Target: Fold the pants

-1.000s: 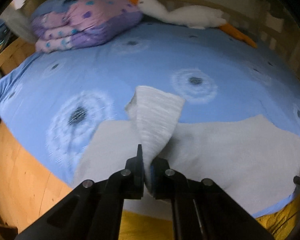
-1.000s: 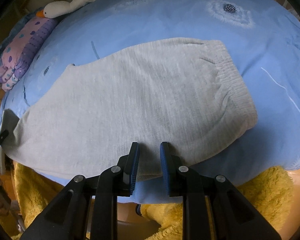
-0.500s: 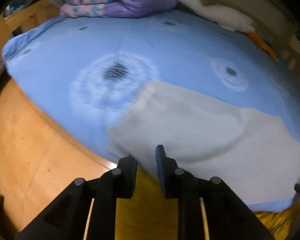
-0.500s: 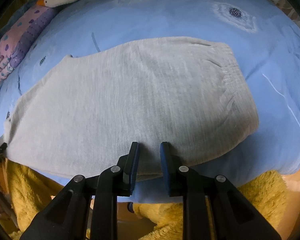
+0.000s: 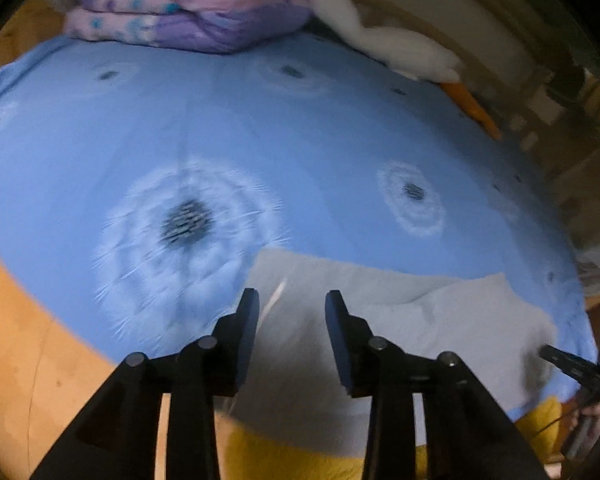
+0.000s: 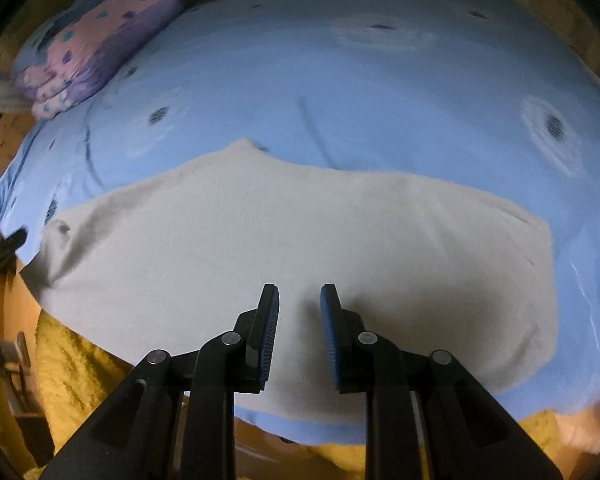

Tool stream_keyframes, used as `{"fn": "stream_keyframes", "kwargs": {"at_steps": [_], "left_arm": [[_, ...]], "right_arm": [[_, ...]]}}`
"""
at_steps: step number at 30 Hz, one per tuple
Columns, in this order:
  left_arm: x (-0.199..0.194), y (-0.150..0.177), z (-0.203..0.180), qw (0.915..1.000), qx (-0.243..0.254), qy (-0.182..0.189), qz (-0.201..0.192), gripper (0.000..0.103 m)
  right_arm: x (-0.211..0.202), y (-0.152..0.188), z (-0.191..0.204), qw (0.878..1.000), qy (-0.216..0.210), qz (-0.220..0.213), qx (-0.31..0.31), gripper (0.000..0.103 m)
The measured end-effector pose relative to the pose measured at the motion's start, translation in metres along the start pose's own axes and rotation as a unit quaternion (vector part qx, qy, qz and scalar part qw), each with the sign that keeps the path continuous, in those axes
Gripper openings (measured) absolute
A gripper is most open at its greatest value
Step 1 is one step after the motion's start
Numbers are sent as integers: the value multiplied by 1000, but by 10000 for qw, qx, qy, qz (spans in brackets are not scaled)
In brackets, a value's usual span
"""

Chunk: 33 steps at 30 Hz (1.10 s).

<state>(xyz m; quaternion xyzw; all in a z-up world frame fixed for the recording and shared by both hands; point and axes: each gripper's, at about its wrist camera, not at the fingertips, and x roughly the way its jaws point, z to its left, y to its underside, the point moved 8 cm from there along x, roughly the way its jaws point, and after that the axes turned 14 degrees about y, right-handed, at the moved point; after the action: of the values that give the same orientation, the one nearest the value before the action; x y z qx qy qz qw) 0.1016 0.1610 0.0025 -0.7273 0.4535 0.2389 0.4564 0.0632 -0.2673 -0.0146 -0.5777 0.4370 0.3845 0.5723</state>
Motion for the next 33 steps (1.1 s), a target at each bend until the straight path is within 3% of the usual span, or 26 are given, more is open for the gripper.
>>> {"fn": "stream_keyframes", "kwargs": {"at_steps": [3, 6, 9, 19, 23, 30, 33], "left_arm": [[22, -5, 2, 9991, 75, 201, 365, 40], [40, 0, 13, 9967, -56, 166, 792, 40], [48, 8, 15, 9947, -155, 325, 962, 40], [51, 12, 13, 9947, -224, 547, 839, 40], [42, 5, 12, 9966, -15, 450, 692, 45], [67, 5, 8, 9941, 242, 269, 1021, 47], [73, 7, 5, 9947, 402, 127, 941, 46]], "right_arm": [[12, 0, 26, 9997, -116, 124, -160, 21], [24, 5, 38, 9991, -197, 288, -248, 21], [36, 11, 45, 9984, -181, 412, -338, 21], [45, 10, 51, 9983, -129, 423, -368, 21], [44, 12, 45, 9984, -130, 417, -365, 21], [45, 14, 47, 9986, -100, 404, -337, 21], [45, 15, 46, 9985, -137, 406, -329, 21]]}}
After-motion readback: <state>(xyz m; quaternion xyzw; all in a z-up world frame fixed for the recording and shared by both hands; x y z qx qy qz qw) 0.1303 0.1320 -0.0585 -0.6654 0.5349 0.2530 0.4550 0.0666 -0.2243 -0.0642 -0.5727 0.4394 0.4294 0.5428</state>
